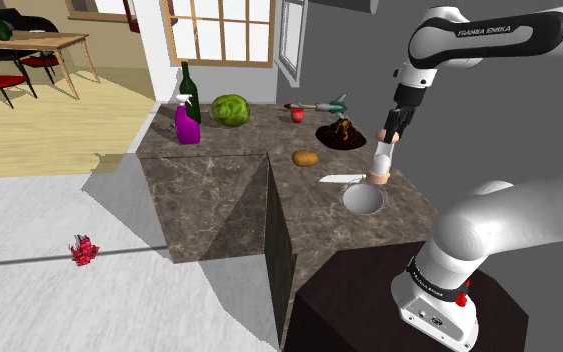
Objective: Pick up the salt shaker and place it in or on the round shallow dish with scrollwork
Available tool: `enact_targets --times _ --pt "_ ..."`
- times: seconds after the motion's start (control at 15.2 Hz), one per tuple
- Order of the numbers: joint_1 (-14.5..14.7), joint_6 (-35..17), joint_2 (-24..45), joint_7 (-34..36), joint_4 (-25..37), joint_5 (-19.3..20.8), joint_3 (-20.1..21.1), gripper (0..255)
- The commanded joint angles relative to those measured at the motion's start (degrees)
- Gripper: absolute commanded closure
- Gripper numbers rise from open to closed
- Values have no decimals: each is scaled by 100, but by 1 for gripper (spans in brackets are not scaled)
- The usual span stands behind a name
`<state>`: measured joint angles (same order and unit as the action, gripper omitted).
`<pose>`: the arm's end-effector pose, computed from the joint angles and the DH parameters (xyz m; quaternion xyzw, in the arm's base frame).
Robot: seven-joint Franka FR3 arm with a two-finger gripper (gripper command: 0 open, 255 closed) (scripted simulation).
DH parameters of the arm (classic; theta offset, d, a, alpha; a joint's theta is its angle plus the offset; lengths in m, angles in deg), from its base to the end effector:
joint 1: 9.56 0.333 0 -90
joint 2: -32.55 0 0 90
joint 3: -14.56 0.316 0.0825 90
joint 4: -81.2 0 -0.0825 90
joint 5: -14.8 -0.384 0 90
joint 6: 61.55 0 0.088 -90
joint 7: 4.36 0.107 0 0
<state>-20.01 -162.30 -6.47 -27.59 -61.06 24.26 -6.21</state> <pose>0.2861 -0.2032 0.4945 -0.9988 0.0091 0.0187 0.0441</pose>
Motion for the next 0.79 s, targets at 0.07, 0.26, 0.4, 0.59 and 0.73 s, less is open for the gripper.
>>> enact_targets --times 0.07,0.26,0.4,0.59,0.73 --pt "-10 -259 47 -14 -208 33 -54 255" --pt "-21 -502 90 -22 -410 65 -103 255" --pt "-27 -668 126 -29 -539 86 -137 255" --pt "-35 -922 195 -41 -725 118 -190 255" --pt "-38 -1096 250 -49 -844 138 -227 255"
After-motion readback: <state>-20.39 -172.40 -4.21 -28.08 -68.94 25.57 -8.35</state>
